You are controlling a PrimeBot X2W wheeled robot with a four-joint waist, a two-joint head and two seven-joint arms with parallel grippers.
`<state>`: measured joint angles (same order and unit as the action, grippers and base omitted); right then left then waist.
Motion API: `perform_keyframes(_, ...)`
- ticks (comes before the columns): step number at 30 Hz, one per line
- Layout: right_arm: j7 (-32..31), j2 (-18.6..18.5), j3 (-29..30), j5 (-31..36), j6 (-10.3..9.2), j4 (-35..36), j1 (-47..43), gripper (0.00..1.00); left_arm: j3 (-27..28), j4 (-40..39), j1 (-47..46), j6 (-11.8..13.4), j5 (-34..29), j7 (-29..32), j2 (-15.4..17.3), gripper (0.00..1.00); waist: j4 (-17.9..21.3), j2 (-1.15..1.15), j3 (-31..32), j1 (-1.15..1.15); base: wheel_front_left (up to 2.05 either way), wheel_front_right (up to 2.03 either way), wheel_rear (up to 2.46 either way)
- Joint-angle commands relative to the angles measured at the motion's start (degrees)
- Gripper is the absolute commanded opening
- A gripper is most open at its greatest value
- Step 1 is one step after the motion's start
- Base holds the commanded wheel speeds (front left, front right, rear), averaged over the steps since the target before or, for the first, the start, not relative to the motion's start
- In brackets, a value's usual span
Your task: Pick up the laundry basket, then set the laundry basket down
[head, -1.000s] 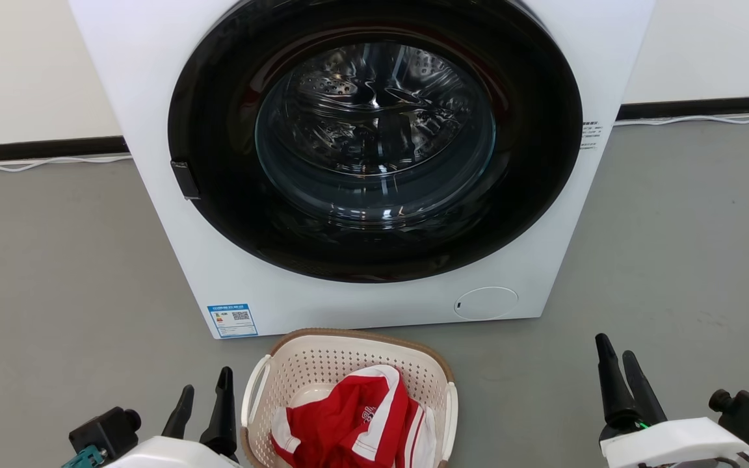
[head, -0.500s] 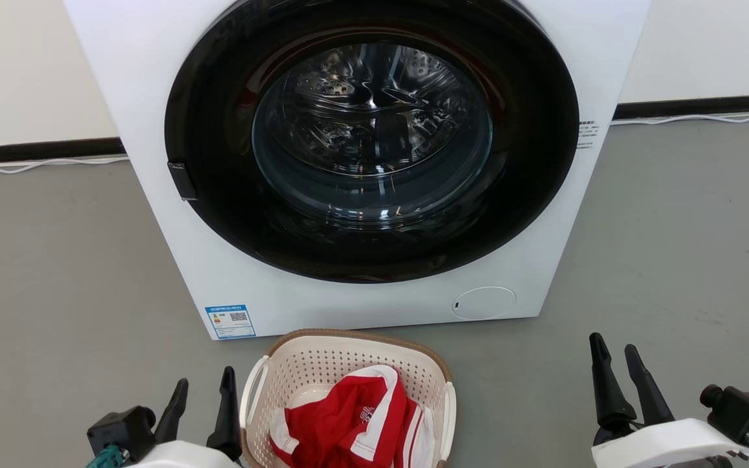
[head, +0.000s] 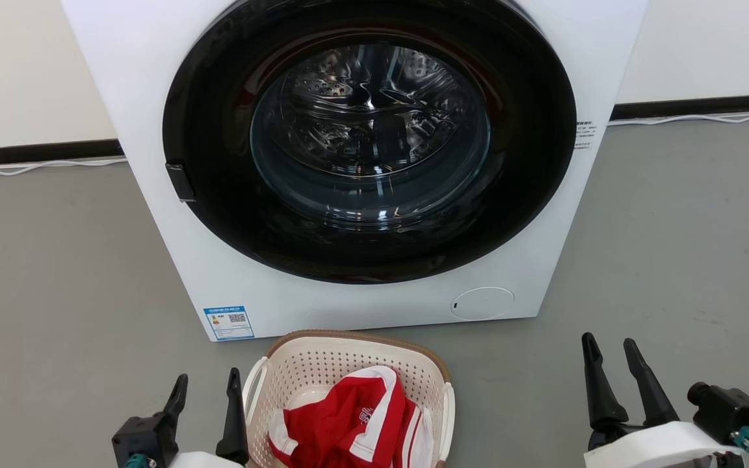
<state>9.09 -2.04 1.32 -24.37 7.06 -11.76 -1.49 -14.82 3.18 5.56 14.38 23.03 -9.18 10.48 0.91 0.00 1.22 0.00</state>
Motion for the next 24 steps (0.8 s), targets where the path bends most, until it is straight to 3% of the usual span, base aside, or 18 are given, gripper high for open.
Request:
perform_keyframes(1,1.0,-0.7,-1.5,2.0,0.33,2.1,0.5,1.0,1.1,-2.1,-0.9,0.9,-2.1,-0.9,0.8,1.0,0.0,0.0,0.0,0.0,0.0,0.0,0.0)
perform_keyframes(24,4.9,-0.8,-3.1,17.4,0.41,3.2,-0.4,1.0,-2.0,-5.4,1.2,5.0,-15.7,-4.8,1.8,1.0,0.1,0.0,0.9,0.0,0.0,0.0,0.0)
